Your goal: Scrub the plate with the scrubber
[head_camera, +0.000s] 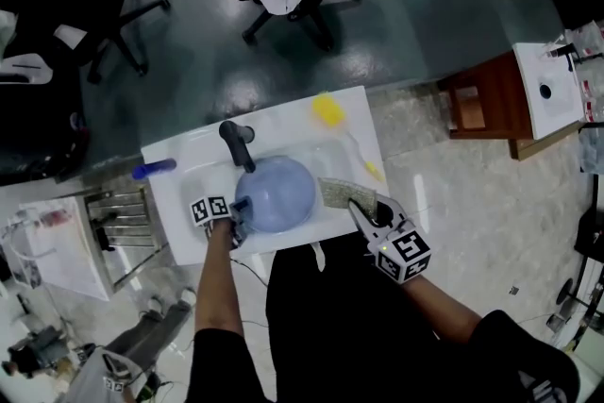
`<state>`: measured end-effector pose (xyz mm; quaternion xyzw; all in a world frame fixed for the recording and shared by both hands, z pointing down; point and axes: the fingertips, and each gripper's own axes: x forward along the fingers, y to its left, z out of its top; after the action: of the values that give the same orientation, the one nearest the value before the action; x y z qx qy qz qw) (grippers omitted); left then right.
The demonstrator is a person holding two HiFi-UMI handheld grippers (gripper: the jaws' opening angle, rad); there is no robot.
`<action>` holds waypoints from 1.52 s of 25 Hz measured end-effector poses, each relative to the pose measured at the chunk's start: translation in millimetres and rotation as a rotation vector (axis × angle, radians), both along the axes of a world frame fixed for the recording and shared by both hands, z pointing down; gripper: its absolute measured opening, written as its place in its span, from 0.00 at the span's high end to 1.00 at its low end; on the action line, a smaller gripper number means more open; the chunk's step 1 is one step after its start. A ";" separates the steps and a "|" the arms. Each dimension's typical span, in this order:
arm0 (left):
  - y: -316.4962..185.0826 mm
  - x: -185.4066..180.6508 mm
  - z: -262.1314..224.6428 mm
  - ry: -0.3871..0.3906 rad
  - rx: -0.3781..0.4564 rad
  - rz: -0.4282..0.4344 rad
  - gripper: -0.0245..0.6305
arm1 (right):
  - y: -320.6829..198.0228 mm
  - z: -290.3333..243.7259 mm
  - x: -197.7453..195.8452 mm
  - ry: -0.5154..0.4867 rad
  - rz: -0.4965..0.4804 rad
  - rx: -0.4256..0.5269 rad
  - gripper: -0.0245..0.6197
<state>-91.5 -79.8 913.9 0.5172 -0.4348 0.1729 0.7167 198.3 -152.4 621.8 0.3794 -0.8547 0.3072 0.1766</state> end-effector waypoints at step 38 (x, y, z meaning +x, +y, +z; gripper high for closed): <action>12.9 61.2 -192.4 -0.038 0.379 -0.285 0.92 | 30.2 6.7 -171.0 -0.096 -0.512 0.115 0.86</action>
<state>-30.3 -67.0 721.5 0.5726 -0.5416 -0.0052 0.6155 27.2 -122.2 628.5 0.1452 -0.9464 0.2211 0.1857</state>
